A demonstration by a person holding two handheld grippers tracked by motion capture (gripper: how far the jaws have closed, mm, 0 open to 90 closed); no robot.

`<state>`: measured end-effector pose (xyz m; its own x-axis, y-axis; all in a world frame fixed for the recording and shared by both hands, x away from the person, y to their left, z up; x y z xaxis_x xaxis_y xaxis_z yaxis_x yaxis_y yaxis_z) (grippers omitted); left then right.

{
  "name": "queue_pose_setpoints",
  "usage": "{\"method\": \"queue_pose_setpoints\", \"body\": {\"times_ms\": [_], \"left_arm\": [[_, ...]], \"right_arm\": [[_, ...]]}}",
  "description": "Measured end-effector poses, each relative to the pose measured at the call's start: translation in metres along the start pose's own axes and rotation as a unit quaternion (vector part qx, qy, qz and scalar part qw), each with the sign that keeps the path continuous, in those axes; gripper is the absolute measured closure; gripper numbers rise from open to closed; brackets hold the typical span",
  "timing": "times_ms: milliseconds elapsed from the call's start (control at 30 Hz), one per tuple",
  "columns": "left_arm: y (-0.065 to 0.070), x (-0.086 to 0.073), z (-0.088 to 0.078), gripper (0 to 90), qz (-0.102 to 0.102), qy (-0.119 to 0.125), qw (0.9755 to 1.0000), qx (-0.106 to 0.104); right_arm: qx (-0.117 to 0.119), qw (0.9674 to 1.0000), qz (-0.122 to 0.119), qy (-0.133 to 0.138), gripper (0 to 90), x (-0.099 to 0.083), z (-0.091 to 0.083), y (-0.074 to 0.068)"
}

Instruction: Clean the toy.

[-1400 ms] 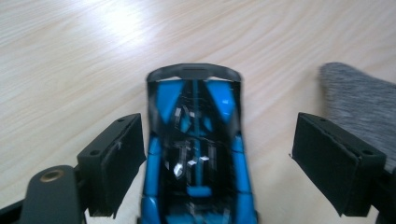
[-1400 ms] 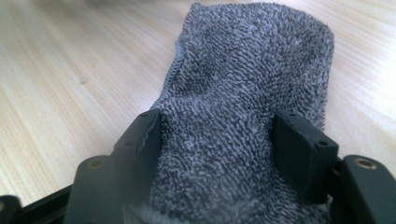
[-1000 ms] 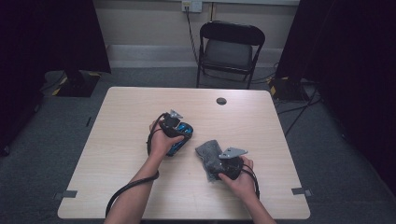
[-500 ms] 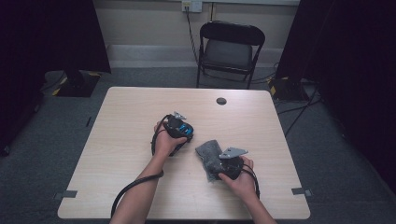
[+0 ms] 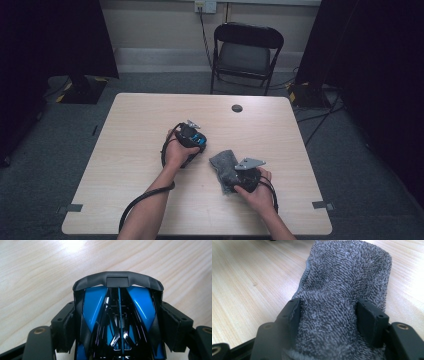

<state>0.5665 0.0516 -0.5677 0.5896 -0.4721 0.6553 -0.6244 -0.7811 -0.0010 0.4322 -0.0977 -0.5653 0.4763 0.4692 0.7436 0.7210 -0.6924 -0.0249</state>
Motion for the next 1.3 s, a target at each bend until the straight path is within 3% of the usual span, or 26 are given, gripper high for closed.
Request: {"method": "queue_pose_setpoints", "body": {"times_ms": [100, 200, 433, 533, 667, 833, 967, 1200, 1300], "left_arm": [[0.002, -0.001, -0.004, 25.5, 0.011, -0.005, 0.9999, -0.004], [0.005, 0.0, -0.01, 25.6, 0.002, 0.004, 0.9998, -0.018], [0.011, -0.004, -0.025, 25.6, 0.001, 0.019, 0.9991, -0.037], [0.013, -0.001, -0.037, 25.6, 0.0, 0.031, 0.9986, -0.044], [0.019, 0.001, -0.052, 25.6, 0.005, 0.042, 0.9976, -0.054], [0.032, -0.002, -0.073, 25.6, 0.012, 0.06, 0.9951, -0.078], [0.042, -0.007, -0.085, 25.6, 0.019, 0.069, 0.9937, -0.086], [0.055, -0.01, -0.102, 25.6, 0.043, 0.079, 0.991, -0.099], [0.058, -0.011, -0.106, 25.6, 0.038, 0.086, 0.9894, -0.11]], "right_arm": [[0.0, 1.0, 0.0, -0.002, 40.3, 0.0, 0.0, 0.0], [-0.001, 1.0, -0.001, -0.007, 42.7, 0.001, 0.0, 0.001], [-0.008, 0.9999, 0.006, -0.013, 56.4, 0.002, -0.001, 0.005], [-0.012, 0.9997, 0.008, -0.019, 65.2, 0.003, -0.002, 0.005], [-0.016, 0.9995, 0.009, -0.025, 70.3, 0.004, -0.001, 0.005], [-0.008, 0.9991, 0.03, -0.03, 74.0, 0.005, -0.001, 0.007], [-0.003, 0.9986, 0.031, -0.043, 75.7, 0.007, -0.001, 0.008], [0.006, 0.9987, 0.018, -0.047, 76.4, 0.013, 0.001, 0.008], [0.008, 0.999, 0.012, -0.043, 76.5, 0.019, -0.002, 0.009]]}}
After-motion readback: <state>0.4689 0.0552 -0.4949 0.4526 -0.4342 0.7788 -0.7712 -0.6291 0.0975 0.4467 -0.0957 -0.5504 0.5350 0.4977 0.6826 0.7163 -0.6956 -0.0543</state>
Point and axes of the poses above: each handheld gripper's, and its own axes: z roughly forward along the jaws, x roughly out of its top, y roughly to its right, the point moved 10 cm from there along z, roughly forward along the jaws, and after that the axes turned 1 degree about x, right-handed, at the moved point
